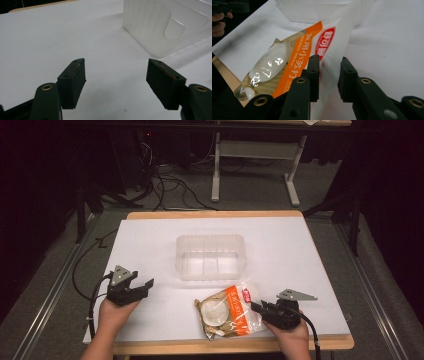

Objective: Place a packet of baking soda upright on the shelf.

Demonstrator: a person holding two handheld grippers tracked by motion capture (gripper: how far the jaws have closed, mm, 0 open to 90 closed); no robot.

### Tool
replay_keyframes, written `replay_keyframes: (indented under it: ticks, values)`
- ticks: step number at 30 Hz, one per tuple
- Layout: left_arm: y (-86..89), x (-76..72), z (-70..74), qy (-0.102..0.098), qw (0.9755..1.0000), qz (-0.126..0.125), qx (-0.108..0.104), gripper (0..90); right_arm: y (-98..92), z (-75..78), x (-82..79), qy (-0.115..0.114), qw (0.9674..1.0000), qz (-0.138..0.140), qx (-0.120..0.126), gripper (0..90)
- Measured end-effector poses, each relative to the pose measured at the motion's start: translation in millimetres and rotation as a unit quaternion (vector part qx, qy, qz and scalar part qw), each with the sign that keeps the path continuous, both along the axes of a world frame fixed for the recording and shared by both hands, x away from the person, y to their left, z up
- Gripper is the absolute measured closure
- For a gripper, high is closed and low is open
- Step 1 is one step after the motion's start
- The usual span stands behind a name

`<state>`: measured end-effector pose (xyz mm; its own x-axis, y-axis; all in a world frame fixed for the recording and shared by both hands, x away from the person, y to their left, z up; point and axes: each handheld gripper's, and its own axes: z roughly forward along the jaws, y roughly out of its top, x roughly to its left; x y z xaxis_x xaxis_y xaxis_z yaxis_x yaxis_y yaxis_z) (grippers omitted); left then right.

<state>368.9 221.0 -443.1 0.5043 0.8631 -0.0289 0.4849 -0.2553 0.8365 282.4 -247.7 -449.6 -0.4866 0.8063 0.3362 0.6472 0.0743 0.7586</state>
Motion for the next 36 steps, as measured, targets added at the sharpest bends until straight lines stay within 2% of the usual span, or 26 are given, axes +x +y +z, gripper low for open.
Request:
replay_keyframes:
  ticks: [1,11,14,17,20,29,33,34,36]
  values:
    - [-0.3,0.0,-0.2,0.001,1.0,-0.001,0.0,32.1,-0.4,0.3,-0.1,0.0,1.0,0.001,0.001,79.4]
    - [-1.2,0.2,-0.8,0.003,1.0,-0.006,0.005,32.1,1.7,3.8,-1.9,-0.014,0.9998,0.011,-0.003,88.9]
    - [-1.4,0.3,-0.9,0.004,0.9999,-0.008,0.006,32.1,2.3,5.2,-2.2,-0.022,0.9996,0.014,-0.007,90.0]
    - [-1.3,0.2,-0.8,0.004,0.9999,-0.008,0.006,32.1,0.5,7.5,-2.2,-0.021,0.9997,0.015,0.005,90.0]
    - [-1.3,0.4,-1.0,0.005,0.9999,-0.009,0.006,32.1,-1.0,10.8,-3.1,-0.029,0.9995,0.011,0.003,90.0]
    - [-1.1,0.8,-1.0,0.006,0.9999,-0.01,0.006,32.1,-27.1,23.2,-3.9,-0.051,0.9981,-0.032,0.009,90.0]
    - [-1.6,1.1,-1.3,0.007,0.9999,-0.012,0.006,32.1,-40.2,32.0,-5.1,-0.074,0.9958,-0.053,0.002,90.0]
    - [-1.6,1.1,-1.4,0.007,0.9999,-0.012,0.007,32.1,-46.4,36.8,-5.7,-0.086,0.9944,-0.062,0.002,90.0]
    - [-2.0,1.2,-1.6,0.007,0.9999,-0.012,0.008,32.1,-49.7,39.5,-5.7,-0.089,0.9939,-0.065,0.006,90.0]
